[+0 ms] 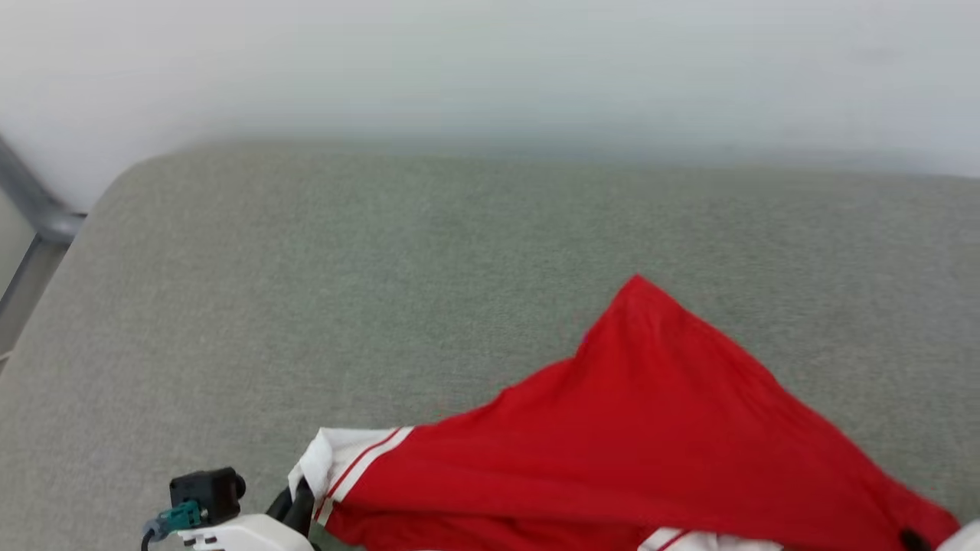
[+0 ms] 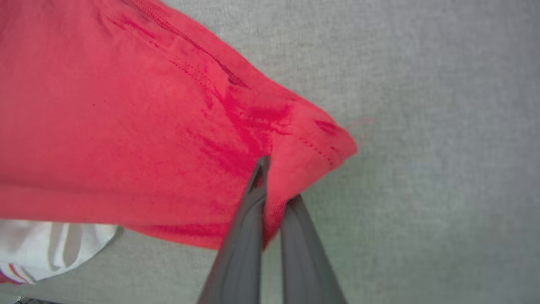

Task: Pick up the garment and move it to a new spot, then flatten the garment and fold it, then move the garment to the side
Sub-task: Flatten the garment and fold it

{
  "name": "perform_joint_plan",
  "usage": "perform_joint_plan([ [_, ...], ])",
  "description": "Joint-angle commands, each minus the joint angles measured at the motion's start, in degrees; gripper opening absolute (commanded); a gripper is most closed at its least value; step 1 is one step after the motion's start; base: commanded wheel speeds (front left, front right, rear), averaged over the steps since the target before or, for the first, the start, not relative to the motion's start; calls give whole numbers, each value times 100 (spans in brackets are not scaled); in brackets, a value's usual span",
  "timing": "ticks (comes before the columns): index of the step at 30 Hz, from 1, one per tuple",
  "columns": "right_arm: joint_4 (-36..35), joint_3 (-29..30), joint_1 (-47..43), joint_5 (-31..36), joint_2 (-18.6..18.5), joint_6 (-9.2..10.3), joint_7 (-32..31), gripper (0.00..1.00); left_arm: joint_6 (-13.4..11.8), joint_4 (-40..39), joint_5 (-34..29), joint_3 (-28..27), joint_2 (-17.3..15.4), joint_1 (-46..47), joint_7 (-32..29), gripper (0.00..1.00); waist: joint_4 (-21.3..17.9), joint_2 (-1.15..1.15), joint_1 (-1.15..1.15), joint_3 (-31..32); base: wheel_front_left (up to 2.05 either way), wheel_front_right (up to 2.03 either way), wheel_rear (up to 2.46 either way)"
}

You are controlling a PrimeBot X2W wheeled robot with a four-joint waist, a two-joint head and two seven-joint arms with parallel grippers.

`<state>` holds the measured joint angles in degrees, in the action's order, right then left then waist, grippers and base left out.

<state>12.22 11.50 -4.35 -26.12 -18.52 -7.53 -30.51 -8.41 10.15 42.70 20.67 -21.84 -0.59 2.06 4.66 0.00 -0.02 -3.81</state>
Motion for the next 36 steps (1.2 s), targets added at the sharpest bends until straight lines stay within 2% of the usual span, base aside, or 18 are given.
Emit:
perform_joint_plan([
  [1, -122, 121, -231, 67, 137, 8, 9, 0, -35, -19, 35, -2, -44, -93, -24, 0, -226, 0, 2, 219, 0, 0, 0],
  [6, -476, 394, -978, 212, 926, 8, -42, 0, -102, -69, 81, 5, -70, -262, -112, 0, -436, 0, 2, 326, 0, 0, 0],
  [9, -530, 418, -1087, 257, 1176, 8, 121, 0, -124, -104, 96, 5, -101, -307, -149, 0, -531, 0, 2, 332, 0, 0, 0],
  [10, -536, 406, -1068, 230, 1238, 8, 247, 11, -117, -108, 96, 17, -114, -310, -175, 0, -549, 0, 2, 327, 0, 0, 0],
  [11, -566, 416, -1024, 258, 1264, 8, 448, 44, -118, -113, 97, 23, -123, -304, -188, 0, -558, 0, 2, 322, 0, 0, 0],
  [12, -597, 444, -965, 251, 1281, 8, 646, 100, -113, -122, 98, 25, -131, -293, -194, 0, -564, 0, 2, 313, 0, 0, 0],
  [20, -734, 493, -345, 367, 900, 7, 2297, 100, -100, -136, 35, 69, -124, -73, -219, 0, -490, 0, 2, 164, 0, 0, 0],
  [25, -423, 114, 403, 350, 483, 7, 2564, 100, -82, -155, -25, 146, -74, 104, -206, 0, -361, 0, 2, 45, 0, 0, 0],
  [29, -41, -516, 1080, 83, 19, 7, 2069, 100, -64, -212, -95, 237, -20, 270, -220, 0, -180, 0, 2, -100, 0, 0, 0],
  [36, 214, -1677, 2321, -753, -849, 7, 178, 100, -20, -311, -274, 441, 169, 768, -199, 0, 254, 0, 2, -586, 0, 0, 0],
])
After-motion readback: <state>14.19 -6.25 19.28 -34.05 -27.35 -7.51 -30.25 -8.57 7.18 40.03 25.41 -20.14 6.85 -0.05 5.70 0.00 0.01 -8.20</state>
